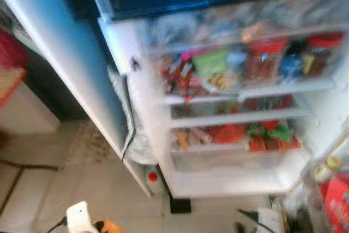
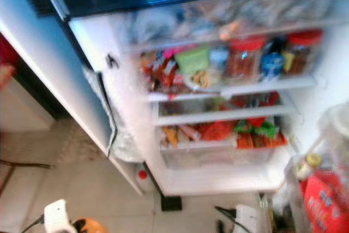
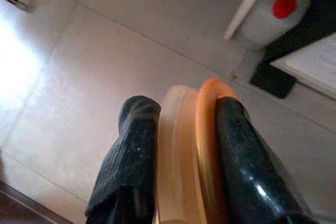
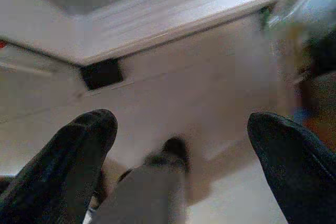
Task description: Restocking fridge
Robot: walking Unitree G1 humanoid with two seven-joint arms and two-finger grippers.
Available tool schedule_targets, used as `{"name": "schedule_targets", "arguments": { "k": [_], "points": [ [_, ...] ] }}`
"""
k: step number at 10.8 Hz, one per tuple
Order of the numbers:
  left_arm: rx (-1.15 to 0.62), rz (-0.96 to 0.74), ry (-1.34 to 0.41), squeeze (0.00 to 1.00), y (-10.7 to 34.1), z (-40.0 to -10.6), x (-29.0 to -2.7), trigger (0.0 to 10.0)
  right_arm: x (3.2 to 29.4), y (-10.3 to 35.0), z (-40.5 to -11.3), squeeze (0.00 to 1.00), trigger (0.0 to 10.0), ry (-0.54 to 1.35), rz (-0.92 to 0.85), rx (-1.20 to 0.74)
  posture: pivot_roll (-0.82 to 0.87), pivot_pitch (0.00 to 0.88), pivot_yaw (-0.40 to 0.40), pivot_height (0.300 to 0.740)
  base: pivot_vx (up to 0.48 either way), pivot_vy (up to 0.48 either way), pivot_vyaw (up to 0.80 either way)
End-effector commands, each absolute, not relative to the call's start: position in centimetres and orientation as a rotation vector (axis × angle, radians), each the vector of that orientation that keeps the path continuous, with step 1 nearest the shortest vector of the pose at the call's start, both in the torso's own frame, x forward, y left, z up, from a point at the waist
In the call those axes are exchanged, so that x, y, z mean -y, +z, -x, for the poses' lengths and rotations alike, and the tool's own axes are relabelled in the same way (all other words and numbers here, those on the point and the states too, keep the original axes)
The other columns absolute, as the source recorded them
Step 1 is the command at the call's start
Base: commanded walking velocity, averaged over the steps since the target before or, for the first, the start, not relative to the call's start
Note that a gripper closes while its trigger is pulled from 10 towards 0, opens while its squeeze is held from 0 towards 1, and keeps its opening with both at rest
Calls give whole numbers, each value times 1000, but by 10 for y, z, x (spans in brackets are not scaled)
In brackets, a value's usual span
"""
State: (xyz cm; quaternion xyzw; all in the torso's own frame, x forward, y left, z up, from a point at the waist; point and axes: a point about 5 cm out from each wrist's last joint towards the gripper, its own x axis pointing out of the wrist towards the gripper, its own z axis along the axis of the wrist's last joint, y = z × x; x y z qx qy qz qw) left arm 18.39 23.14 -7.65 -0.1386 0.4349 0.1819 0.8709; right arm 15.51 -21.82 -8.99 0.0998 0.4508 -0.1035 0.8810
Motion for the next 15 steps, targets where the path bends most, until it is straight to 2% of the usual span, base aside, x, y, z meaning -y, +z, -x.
{"name": "schedule_targets", "arguments": {
  "k": [1, 7, 15],
  "points": [
    [-945, 278, 392, 0, -80, -174, -236, 10000, 208, -93, -153, 0, 10000, -195, -216, -959, -30, 54, 111, 740, 0, -300, 0],
    [-951, 287, 403, 0, -82, -169, -238, 10000, 209, -93, -153, 0, 10000, -191, -198, -968, -26, 66, 109, 740, 0, -289, 0],
    [-912, 303, 351, 0, -76, -184, -231, 10000, 208, -93, -153, 0, 10000, -168, -197, -976, -21, 67, 110, 740, 0, 0, 0]
  ]
}}
